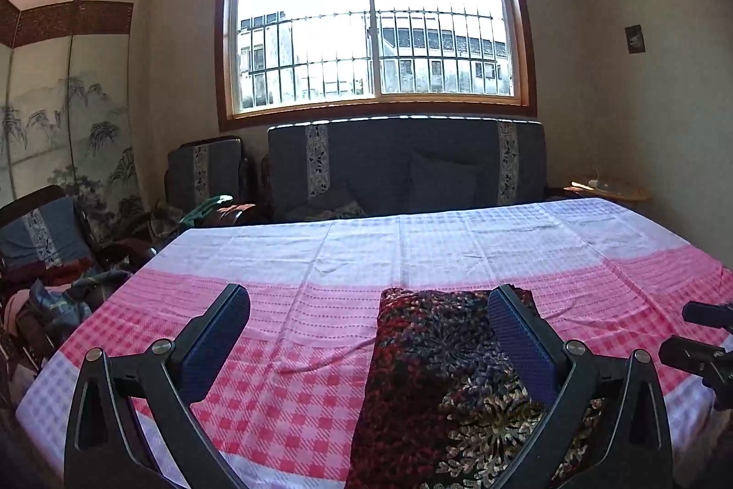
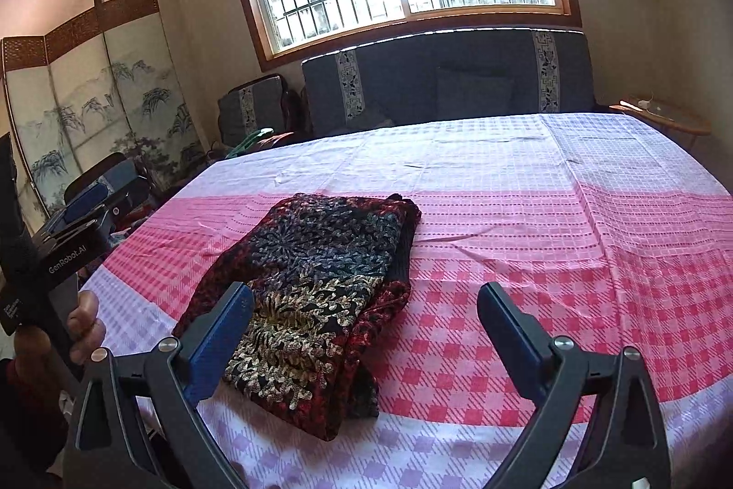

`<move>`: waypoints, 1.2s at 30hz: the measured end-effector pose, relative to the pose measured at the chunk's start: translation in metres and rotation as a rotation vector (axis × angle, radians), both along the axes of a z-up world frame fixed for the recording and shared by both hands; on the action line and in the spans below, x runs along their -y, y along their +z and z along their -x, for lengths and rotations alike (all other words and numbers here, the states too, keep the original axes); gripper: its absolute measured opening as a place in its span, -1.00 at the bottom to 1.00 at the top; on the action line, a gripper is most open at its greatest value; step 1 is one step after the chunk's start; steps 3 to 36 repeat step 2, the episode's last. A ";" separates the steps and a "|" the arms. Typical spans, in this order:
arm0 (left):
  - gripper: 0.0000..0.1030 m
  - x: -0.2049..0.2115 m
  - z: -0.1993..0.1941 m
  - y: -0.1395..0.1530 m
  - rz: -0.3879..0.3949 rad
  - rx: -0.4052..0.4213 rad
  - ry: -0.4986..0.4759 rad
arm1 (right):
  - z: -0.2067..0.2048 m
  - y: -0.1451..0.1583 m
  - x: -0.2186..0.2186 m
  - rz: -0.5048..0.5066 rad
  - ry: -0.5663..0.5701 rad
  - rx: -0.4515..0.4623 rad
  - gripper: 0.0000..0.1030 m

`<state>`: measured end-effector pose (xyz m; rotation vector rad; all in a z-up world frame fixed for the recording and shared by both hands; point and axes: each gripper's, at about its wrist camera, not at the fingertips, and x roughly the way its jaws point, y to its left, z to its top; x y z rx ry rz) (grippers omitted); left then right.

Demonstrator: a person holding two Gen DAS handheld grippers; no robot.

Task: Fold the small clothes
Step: 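Open both grippers and pull them back from the folded top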

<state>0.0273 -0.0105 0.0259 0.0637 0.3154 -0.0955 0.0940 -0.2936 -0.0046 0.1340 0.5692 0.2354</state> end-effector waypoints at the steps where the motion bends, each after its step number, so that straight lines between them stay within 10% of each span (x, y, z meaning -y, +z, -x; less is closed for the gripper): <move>1: 1.00 0.001 -0.001 0.000 -0.009 -0.004 0.012 | 0.002 0.002 -0.001 0.016 -0.011 0.012 0.92; 36: 1.00 0.002 -0.002 -0.001 -0.017 -0.014 0.023 | 0.003 0.004 -0.003 0.034 -0.022 0.025 0.94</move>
